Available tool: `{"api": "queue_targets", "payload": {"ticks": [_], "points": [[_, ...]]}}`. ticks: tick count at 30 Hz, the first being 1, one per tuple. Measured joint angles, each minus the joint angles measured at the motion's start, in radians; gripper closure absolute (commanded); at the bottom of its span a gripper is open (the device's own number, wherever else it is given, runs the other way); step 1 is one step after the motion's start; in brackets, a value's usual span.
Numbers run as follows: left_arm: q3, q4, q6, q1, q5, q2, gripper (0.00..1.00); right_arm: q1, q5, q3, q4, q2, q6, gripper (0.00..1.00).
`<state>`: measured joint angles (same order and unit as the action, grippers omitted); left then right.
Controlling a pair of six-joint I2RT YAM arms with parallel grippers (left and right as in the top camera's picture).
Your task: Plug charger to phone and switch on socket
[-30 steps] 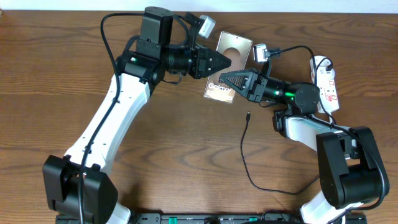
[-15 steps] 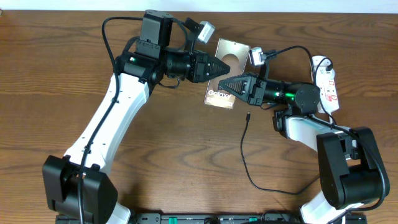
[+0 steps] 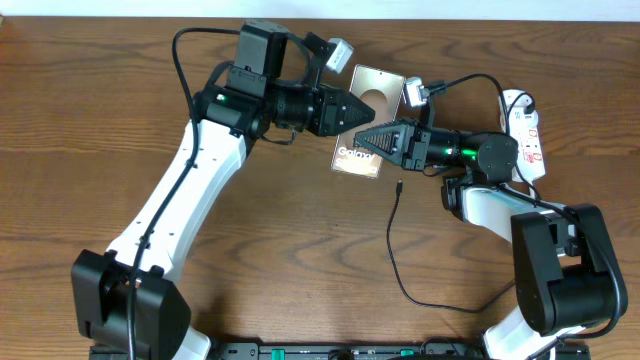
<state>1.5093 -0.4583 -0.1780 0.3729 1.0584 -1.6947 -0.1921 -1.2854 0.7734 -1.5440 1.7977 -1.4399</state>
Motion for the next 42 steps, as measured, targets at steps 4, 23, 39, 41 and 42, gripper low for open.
{"api": "queue_targets", "payload": {"ticks": [4,23,39,41,42], "points": [[-0.003,-0.018,-0.001,0.03,-0.021,0.0,0.76,-0.003,-0.034,0.006,-0.001,0.0,0.0,0.99],[-0.008,-0.045,-0.053,0.024,-0.087,0.0,0.93,-0.023,-0.027,0.02,0.005,0.02,0.002,0.11],[-0.009,-0.253,-0.27,-0.083,-0.601,-0.004,0.93,0.009,-0.005,0.034,0.594,0.028,0.309,0.01],[-0.009,-0.254,-0.276,-0.083,-0.617,-0.004,0.93,0.01,0.037,0.039,0.745,0.03,0.377,0.01],[-0.009,-0.254,-0.28,-0.083,-0.622,-0.004,0.93,0.01,0.056,0.04,0.811,0.029,0.419,0.01]]}}
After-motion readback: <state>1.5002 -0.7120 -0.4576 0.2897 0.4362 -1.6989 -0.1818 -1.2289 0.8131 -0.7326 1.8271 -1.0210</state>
